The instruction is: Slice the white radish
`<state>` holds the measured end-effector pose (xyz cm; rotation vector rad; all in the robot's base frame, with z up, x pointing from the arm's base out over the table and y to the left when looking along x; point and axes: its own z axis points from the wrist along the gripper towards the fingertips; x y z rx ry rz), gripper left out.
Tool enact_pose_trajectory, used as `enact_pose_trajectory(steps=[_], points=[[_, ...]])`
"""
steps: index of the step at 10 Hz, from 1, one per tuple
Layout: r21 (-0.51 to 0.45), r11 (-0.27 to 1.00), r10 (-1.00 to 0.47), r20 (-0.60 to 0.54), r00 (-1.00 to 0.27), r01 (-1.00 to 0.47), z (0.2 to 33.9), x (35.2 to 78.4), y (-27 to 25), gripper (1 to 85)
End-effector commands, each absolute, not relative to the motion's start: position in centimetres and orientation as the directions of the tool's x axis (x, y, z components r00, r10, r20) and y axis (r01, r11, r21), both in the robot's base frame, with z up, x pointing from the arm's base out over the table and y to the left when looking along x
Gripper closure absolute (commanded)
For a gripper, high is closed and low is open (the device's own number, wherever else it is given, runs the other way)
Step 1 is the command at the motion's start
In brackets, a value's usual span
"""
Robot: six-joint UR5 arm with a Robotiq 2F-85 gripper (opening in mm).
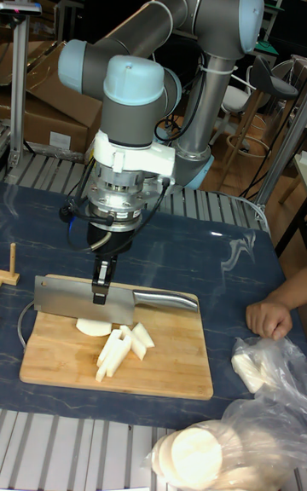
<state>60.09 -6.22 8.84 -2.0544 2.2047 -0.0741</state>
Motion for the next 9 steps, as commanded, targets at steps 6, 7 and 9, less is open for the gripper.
enact_pose_trajectory(steps=[6,7,9], points=[[-0.114,0.102,-0.994,-0.052,-0.097,-0.988,8.6,59.4,-7.4,84.7],[-0.114,0.095,-0.995,-0.048,-0.090,-0.989,8.7,59.3,-7.7,84.7],[-0.117,0.095,-0.995,-0.052,-0.089,-0.989,8.4,59.5,-7.7,84.7]])
